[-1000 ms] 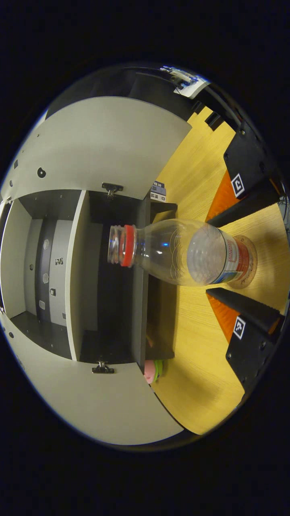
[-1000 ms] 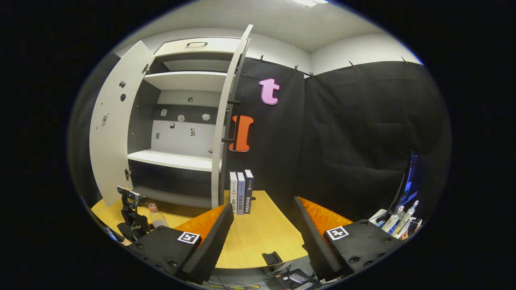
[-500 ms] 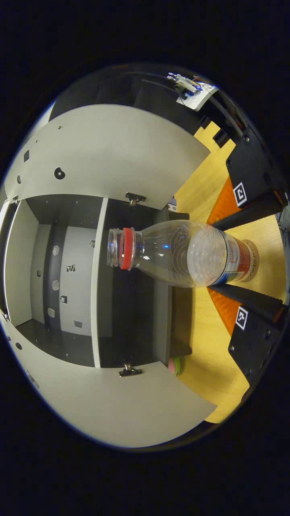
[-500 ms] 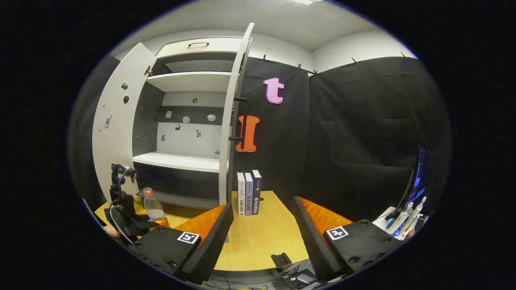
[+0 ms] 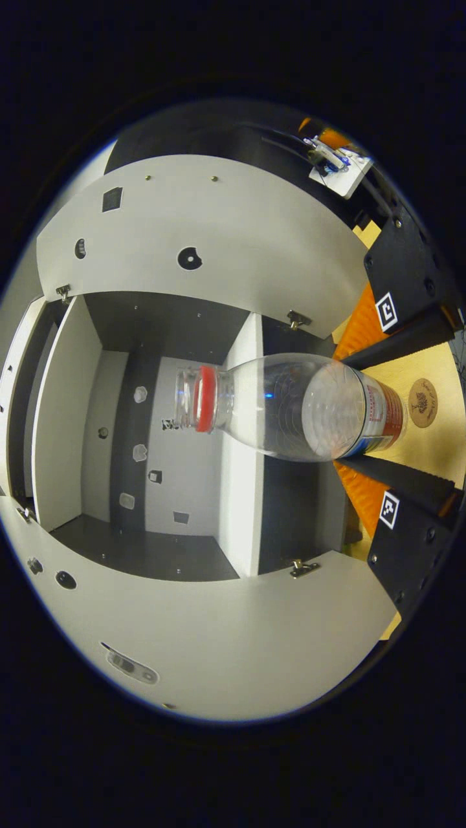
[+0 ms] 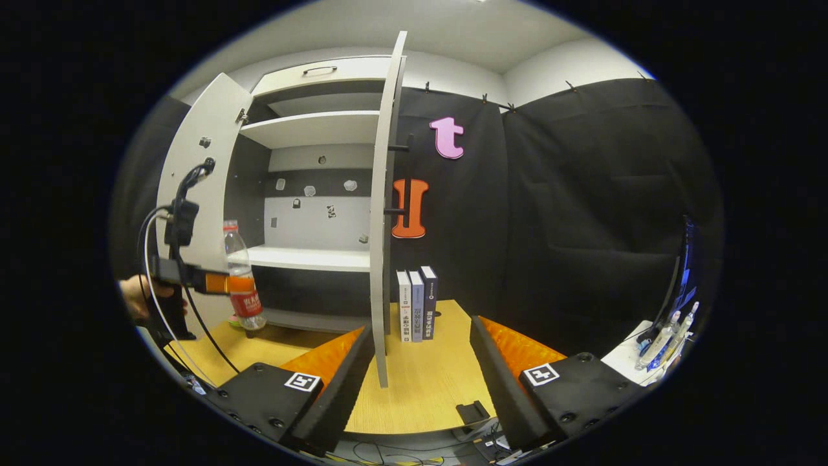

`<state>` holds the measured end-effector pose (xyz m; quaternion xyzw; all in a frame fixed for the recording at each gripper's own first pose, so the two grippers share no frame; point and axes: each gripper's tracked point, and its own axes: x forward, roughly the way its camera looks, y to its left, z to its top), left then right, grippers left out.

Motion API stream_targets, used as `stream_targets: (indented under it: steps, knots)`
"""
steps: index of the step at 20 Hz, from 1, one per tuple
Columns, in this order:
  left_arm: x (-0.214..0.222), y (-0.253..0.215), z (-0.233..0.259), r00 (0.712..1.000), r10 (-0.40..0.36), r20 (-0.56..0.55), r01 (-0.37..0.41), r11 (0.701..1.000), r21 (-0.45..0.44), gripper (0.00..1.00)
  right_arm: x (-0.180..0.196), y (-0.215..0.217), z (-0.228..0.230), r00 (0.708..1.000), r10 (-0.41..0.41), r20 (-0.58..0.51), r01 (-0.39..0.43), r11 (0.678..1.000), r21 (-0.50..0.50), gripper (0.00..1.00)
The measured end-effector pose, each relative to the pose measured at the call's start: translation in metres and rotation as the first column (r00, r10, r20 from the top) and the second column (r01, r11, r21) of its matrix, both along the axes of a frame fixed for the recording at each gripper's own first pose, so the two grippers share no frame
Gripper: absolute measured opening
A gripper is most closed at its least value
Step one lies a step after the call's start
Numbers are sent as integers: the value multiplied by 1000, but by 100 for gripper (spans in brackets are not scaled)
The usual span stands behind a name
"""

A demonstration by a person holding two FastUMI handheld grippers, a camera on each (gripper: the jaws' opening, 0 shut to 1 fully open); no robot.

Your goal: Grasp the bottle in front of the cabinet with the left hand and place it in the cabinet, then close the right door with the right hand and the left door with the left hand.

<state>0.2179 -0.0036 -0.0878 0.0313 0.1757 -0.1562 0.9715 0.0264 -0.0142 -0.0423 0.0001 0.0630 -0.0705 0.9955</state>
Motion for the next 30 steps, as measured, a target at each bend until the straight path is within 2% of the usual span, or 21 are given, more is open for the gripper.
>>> stream_targets:
  steps: [3, 9, 10, 11, 12, 14, 15, 16, 17, 18, 19, 22, 23, 24, 30]
  knots:
    - [25, -10, 30, 999, -33, 23, 33, 999, -5, 75, -2, -11, -2, 999, -33, -3, 33, 999, -4, 98]
    - [84, -31, 71, 993, -72, 95, 69, 997, 40, 75, -5, -36, -12, 993, -113, -22, 113, 994, 11, 98]
    - [94, -34, 74, 992, -78, 100, 74, 996, 43, 75, -5, -40, -14, 992, -124, -29, 125, 992, 12, 89]
    - [105, -36, 78, 991, -79, 106, 75, 996, 44, 75, -5, -43, -16, 990, -136, -34, 137, 991, 12, 89]
    - [117, -38, 80, 990, -79, 113, 74, 996, 47, 75, -6, -46, -17, 988, -149, -39, 149, 989, 12, 98]
    - [139, -40, 83, 991, -71, 113, 66, 997, 43, 75, -6, -53, -17, 984, -171, -49, 172, 985, 12, 98]
    - [150, -42, 82, 992, -65, 105, 62, 997, 34, 75, -4, -57, -18, 982, -181, -54, 182, 983, 14, 89]
    - [160, -42, 82, 993, -58, 100, 56, 998, 24, 75, -4, -60, -18, 980, -189, -56, 190, 982, 15, 89]
    - [170, -42, 82, 994, -48, 97, 46, 999, 21, 75, -3, -63, -17, 979, -197, -57, 198, 980, 13, 98]
    - [180, -40, 79, 995, -41, 92, 39, 999, 24, 75, -1, -65, -18, 977, -205, -56, 205, 979, 10, 89]
    - [187, -41, 77, 996, -39, 85, 37, 999, 28, 75, -3, -68, -17, 976, -213, -54, 213, 977, 9, 98]
    - [205, -44, 62, 998, -36, 51, 35, 999, 33, 75, 1, -67, -24, 975, -211, -73, 212, 977, 7, 98]
    - [209, -46, 57, 999, -36, 36, 35, 999, 33, 76, 1, -68, -24, 975, -209, -77, 210, 978, 4, 89]
    - [212, -46, 52, 999, -33, 20, 32, 999, 37, 76, 0, -69, -24, 975, -210, -74, 210, 978, -2, 98]
    - [214, -52, 55, 999, -39, 30, 38, 998, 58, 80, -2, -80, -29, 967, -237, -90, 239, 971, 9, 98]
